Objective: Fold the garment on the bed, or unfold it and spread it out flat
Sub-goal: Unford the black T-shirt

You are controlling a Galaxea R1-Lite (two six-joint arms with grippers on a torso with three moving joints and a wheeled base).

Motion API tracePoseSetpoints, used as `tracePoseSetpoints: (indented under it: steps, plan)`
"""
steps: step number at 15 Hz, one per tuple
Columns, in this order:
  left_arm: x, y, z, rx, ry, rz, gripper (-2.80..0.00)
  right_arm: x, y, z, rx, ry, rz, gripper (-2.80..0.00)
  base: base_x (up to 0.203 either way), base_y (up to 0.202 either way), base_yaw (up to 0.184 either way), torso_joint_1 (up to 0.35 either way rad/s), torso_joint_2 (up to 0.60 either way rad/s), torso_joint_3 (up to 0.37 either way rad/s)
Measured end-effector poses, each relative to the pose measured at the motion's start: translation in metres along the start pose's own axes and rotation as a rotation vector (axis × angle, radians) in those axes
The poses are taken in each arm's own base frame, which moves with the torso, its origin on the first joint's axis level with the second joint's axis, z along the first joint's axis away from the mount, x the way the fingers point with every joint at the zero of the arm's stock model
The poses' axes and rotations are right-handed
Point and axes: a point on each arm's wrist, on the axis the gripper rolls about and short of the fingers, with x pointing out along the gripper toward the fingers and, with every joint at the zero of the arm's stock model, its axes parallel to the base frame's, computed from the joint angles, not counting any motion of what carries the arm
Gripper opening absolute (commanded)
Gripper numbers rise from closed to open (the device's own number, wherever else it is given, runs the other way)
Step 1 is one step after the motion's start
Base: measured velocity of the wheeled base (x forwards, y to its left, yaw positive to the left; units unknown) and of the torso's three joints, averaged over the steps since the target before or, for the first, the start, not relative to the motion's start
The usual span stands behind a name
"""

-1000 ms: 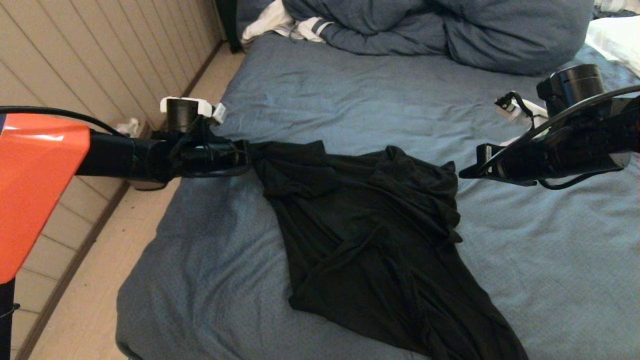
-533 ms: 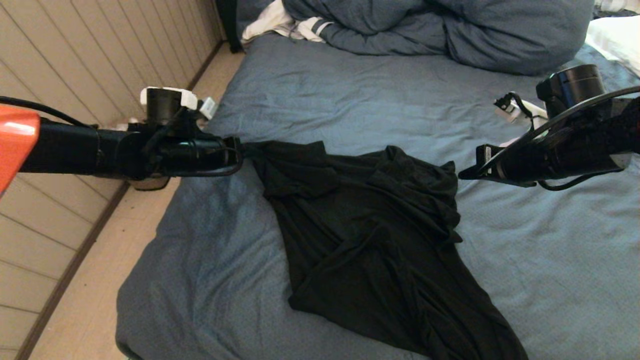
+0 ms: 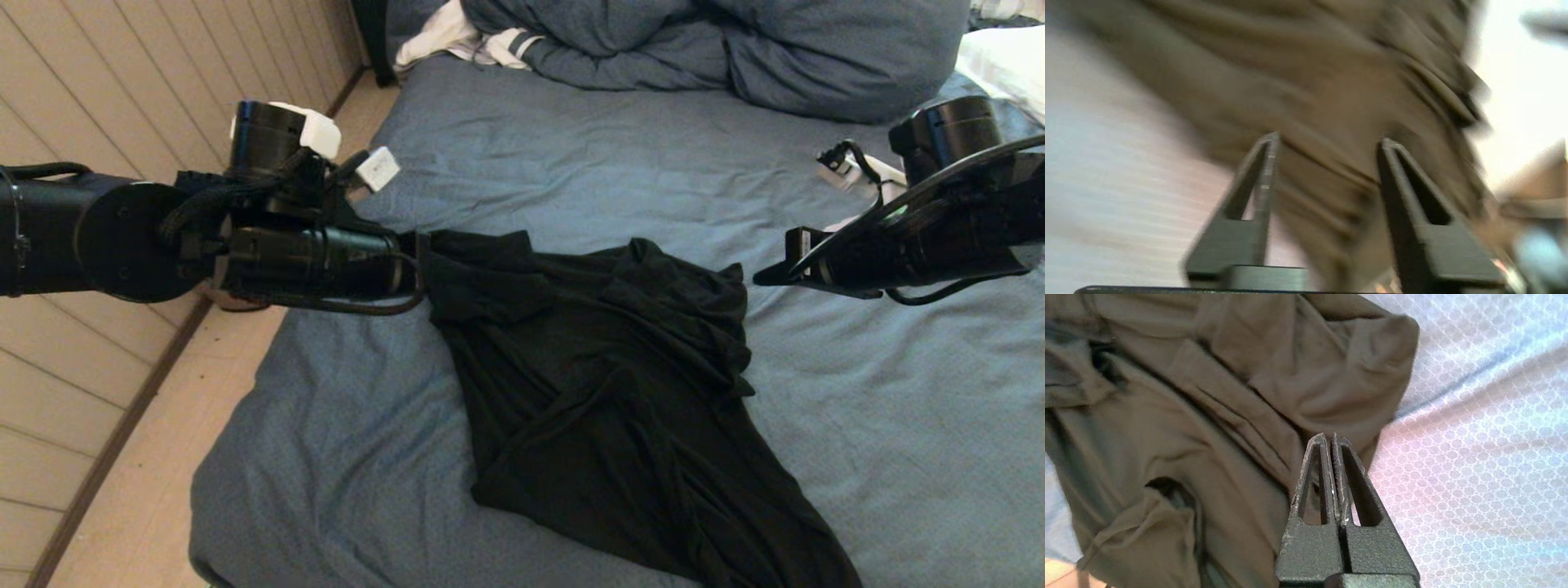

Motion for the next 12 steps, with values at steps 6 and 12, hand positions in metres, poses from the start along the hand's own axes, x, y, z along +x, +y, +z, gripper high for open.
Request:
tracePoseSetpoints:
  steps: [6,12]
  plan:
    - [0.039,-0.082,-0.021,0.093,0.103,-0.075,-2.8,-0.003,0.001,0.013,-0.016,-0.045,0.027,-2.8,0.0,0.0,0.0,0.0,0.0,0.0]
    - [0.086,-0.127,-0.052,0.155,0.179,-0.037,0.0,0.01,-0.003,0.024,-0.016,-0.057,0.045,-2.8,0.0,0.0,0.0,0.0,0.0,0.0]
